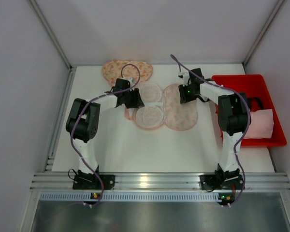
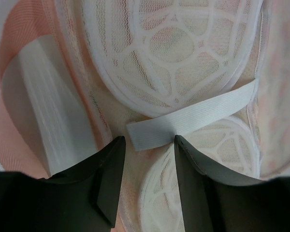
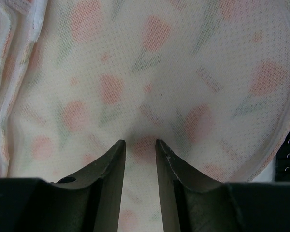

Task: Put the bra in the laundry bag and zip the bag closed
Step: Adjust the laundry bag at the center of the board, then pick up the bra from the bin.

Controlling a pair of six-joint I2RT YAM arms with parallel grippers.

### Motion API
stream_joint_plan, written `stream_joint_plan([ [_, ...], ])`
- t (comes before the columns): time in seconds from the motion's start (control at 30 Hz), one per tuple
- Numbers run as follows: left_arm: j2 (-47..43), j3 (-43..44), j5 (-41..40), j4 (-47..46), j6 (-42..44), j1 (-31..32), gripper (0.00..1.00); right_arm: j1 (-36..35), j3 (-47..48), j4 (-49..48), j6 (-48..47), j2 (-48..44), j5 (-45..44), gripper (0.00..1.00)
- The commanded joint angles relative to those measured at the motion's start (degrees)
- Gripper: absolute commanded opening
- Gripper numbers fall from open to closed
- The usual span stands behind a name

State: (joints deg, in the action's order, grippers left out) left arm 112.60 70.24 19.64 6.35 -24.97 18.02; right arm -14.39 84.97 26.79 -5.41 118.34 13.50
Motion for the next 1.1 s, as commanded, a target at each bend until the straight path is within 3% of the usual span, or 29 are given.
stream_joint_plan([
  [0.0, 3.85, 2.62, -3.2, -0.55, 0.27, -0.53, 0.51, 0.42, 1.95, 1.16, -0.3, 2.77, -4.79, 0.34],
  [0.07, 3.6, 3.06, -2.42, -0.55, 0.27, -0.53, 0.54, 0.59, 2.83, 2.04, -0.57, 2.51, -4.71, 0.37],
  [0.2, -1.21, 3.5, 3.45, 0.59, -0.34, -0.53, 0.72, 2.17, 10.36, 7.46, -1.62, -1.96, 1.15, 0.48],
  [0.3, -7.19, 4.99, 6.1, 2.6, -0.25, -0.53, 0.77, 4.19, 17.83, 12.39, -2.59, -6.8, 4.51, 0.7],
  [0.33, -8.43, 5.87, 6.29, 3.83, 0.09, -0.53, 0.78, 4.81, 19.52, 13.72, -3.63, -8.03, 4.78, 0.84],
  [0.43, -12.83, 9.65, 5.68, 8.49, 2.55, -0.53, 0.8, 7.0, 24.36, 18.47, -8.45, -12.51, 3.21, 0.96],
  [0.63, -20.13, 8.79, 6.02, 14.74, 9.76, -0.53, 0.81, 12.54, 25.69, 27.51, -19.11, -17.71, -2.77, 0.99],
  [0.8, -26.37, 3.51, 6.99, 14.83, 11.43, -0.53, 0.82, 20.97, 22.79, 31.04, -20.25, -17.27, -0.76, 0.97],
  [1.07, -28.84, 0.43, 8.66, 15.27, 13.28, -0.53, 0.8, 22.83, 20.94, 29.47, -18.41, -10.33, 1.62, 0.86],
])
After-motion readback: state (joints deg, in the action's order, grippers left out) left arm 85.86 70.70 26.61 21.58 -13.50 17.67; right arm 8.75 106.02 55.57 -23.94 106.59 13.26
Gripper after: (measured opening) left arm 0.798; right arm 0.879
